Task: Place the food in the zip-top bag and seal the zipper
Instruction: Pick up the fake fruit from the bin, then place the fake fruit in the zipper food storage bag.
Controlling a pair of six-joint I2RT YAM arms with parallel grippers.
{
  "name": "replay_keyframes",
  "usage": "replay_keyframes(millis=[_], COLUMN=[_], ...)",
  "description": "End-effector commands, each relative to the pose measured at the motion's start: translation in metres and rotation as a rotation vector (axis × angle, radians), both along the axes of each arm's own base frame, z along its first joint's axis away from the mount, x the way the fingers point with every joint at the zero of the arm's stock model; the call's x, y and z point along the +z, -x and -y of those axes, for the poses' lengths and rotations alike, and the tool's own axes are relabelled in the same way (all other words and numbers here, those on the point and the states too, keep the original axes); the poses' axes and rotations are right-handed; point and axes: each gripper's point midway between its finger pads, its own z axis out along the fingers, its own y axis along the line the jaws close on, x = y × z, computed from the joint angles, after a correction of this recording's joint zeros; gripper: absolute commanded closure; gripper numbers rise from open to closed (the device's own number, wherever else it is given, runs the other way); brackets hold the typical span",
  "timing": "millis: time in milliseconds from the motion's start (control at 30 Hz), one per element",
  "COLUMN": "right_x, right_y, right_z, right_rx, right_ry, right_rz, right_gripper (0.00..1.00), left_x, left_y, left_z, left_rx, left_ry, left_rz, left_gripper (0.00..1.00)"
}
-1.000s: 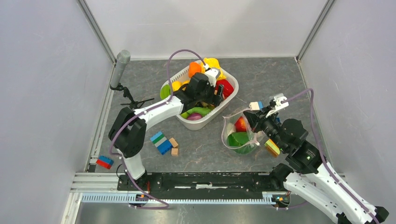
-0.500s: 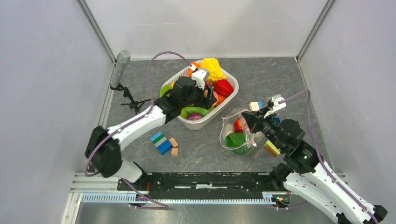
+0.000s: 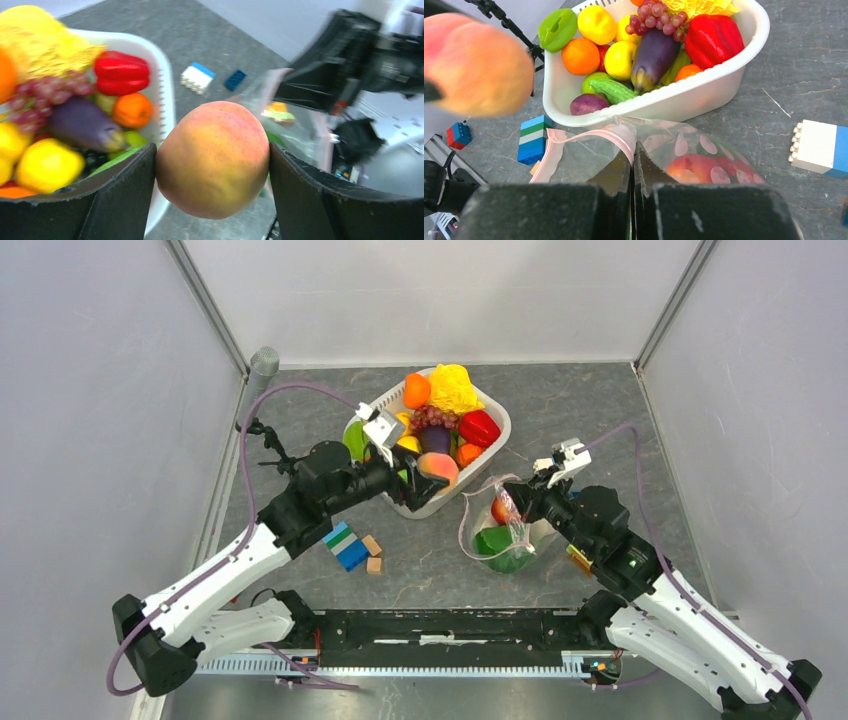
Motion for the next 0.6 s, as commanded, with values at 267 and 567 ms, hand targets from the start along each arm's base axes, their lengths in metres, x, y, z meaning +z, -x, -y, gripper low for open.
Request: replay_keyframes(millis=[267, 567], right_x=[0.021, 0.036], right_y=[-0.003, 0.004], right_z=[-0.009, -0.010], right_rx=[0.021, 0.053], right_ry=[-0.043, -0.068], right_rz=[0.032, 0.065], right_gripper=[0.97, 0.96], left_x=[0.000, -0.032], left_y=[0.093, 0.052], left_z=[0.070, 0.099], left_rx=[-0.298, -0.091], left_ry=[-0.038, -0.178], left_rz=[0.000, -0.026], left_gripper=[0.49, 0.33])
